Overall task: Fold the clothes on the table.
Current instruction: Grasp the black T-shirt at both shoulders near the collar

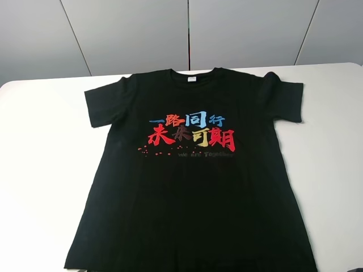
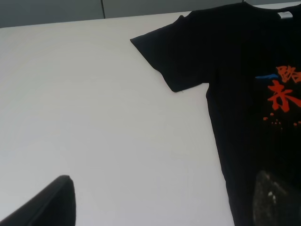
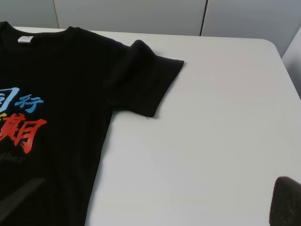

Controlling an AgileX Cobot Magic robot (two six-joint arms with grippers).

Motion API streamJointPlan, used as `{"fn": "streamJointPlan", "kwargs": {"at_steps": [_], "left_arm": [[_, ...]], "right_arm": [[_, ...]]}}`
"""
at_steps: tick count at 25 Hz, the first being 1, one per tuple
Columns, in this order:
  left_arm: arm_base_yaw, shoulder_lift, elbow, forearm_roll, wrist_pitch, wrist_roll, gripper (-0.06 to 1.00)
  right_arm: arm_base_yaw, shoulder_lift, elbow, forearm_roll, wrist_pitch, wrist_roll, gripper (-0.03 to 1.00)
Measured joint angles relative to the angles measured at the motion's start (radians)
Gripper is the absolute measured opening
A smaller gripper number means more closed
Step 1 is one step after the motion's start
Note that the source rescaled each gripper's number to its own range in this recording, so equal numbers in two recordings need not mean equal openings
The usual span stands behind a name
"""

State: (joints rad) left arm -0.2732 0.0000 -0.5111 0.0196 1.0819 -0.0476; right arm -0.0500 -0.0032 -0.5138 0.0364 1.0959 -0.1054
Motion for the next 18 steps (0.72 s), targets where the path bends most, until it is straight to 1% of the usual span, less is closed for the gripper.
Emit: {"fn": "streamJointPlan", "kwargs": {"at_steps": [18], "left_arm": [[0.0, 0.0, 0.0, 0.0, 0.0, 0.0, 1.0]], "right_arm": [[0.0, 0.0, 0.0, 0.0, 0.0, 0.0, 1.0]]}}
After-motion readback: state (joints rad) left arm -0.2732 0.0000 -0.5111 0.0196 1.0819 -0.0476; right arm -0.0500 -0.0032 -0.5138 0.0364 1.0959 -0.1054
